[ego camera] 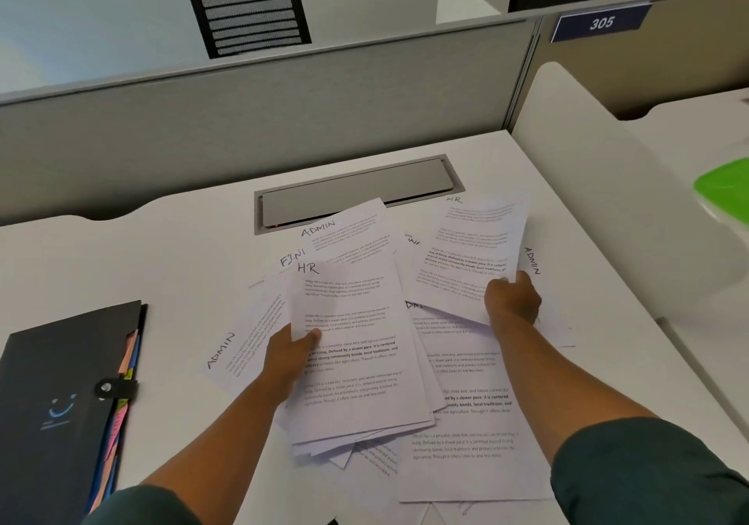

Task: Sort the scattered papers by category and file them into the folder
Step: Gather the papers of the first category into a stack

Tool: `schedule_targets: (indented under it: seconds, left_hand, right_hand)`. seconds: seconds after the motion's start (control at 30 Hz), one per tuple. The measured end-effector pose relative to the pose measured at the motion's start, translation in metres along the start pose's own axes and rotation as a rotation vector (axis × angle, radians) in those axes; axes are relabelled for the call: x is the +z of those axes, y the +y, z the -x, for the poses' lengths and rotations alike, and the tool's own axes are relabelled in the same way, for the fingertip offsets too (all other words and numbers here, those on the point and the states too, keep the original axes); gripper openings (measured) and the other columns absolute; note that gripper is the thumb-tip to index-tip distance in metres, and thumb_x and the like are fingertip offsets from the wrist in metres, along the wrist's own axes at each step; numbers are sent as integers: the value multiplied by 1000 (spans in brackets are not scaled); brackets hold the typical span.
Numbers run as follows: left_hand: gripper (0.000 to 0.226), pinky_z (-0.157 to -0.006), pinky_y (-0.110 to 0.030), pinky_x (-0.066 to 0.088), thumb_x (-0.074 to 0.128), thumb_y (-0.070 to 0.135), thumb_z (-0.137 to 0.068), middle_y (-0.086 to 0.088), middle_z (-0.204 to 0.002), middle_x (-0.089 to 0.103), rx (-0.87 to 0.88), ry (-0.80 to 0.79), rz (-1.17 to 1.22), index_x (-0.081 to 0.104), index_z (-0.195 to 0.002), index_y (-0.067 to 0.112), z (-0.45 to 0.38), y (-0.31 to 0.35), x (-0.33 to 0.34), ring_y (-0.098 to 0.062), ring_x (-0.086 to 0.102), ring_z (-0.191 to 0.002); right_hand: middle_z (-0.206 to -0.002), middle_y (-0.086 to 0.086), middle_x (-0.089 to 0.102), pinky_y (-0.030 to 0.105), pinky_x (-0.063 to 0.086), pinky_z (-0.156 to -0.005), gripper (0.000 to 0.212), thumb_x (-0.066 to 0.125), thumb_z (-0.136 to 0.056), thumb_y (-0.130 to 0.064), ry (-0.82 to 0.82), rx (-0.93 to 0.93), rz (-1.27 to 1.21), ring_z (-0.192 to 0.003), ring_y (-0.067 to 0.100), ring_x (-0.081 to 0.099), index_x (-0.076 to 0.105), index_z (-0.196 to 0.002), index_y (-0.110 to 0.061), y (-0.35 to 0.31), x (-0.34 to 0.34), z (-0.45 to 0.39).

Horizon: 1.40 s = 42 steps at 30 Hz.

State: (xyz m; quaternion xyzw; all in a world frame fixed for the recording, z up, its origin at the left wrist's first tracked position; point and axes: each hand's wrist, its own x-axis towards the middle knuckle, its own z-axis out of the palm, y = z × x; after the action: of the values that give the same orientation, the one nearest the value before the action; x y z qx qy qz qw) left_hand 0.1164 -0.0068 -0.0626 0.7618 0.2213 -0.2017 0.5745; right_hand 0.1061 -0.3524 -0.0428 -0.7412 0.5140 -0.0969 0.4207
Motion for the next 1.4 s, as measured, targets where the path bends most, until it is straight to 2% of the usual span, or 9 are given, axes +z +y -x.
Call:
schedule_targets:
  seconds: [0.23, 0.37, 0.47, 0.6, 0.7, 0.83, 1.1, 1.2, 1.4]
  left_hand:
    - [10, -61, -30, 56, 66, 24, -95, 3, -91, 76, 87, 54, -20, 67, -104, 22, 11, 3, -14, -20, 74, -78]
    - [11, -71, -39, 60, 64, 23, -95, -1, -93, 77, 115, 50, 10, 67, -106, 19, 18, 5, -21, -24, 75, -81]
    - [15, -77, -44, 61, 64, 22, -95, -5, -97, 76, 114, 49, 68, 66, -109, 17, 23, 9, -25, -26, 74, -84]
    - [18, -81, -48, 60, 65, 24, -94, -6, -99, 77, 107, 31, 139, 67, -110, 17, 31, 17, -32, -27, 75, -87]
    - [18, -75, -43, 61, 67, 25, -93, -3, -95, 78, 109, 4, 171, 69, -109, 17, 38, 22, -37, -25, 77, -83]
    - [21, -70, -41, 61, 66, 29, -93, -2, -96, 79, 145, -62, 177, 70, -109, 16, 49, 30, -43, -24, 77, -84]
    - [22, -71, -33, 60, 67, 30, -92, -4, -102, 78, 214, -179, 197, 72, -110, 20, 66, 46, -51, -26, 74, -97]
    - [21, -69, -32, 60, 63, 41, -93, -2, -104, 77, 240, -175, 174, 74, -105, 28, 68, 52, -51, -22, 74, -95]
    - [66, -76, -46, 60, 22, 72, -93, -7, -116, 74, 256, -299, 378, 64, -127, 34, 70, 72, -46, -31, 72, -103]
  right_hand:
    - [-119, 6, 66, 32, 54, -77, 30, 50, -92, -18, -88, -49, -321, -101, 26, 63, 62, -119, -17, -24, -9, 13]
    - [-101, 0, 68, 25, 46, -62, 23, 61, -90, -18, -359, 8, -491, -79, 17, 60, 67, -112, -20, -30, -11, 29]
    - [-102, 4, 73, 33, 53, -76, 17, 68, -89, -16, -655, 31, -458, -88, 23, 68, 68, -105, -20, -30, -10, 46]
    - [-104, 8, 75, 32, 56, -70, 24, 71, -84, -8, -855, 24, -381, -90, 23, 71, 70, -107, -10, -24, -4, 72]
    - [-104, 6, 74, 38, 56, -80, 21, 70, -80, -4, -889, 51, -370, -97, 27, 69, 71, -100, -12, -20, 1, 88]
    - [-96, -4, 69, 30, 49, -64, 12, 72, -80, -8, -900, 36, -323, -87, 15, 62, 65, -86, -16, -21, 3, 100]
    - [-126, -2, 60, 38, 45, -96, 77, 85, -69, -41, -936, -127, -262, -115, 21, 56, 47, -133, -23, -38, 7, 105]
    - [-123, -3, 65, 38, 49, -97, 56, 79, -77, -38, -906, -208, -215, -109, 19, 61, 56, -126, -22, -46, 11, 114]
    - [-120, -2, 63, 33, 50, -91, 37, 68, -88, -19, -870, -320, -181, -107, 19, 61, 53, -122, -22, -54, 20, 131]
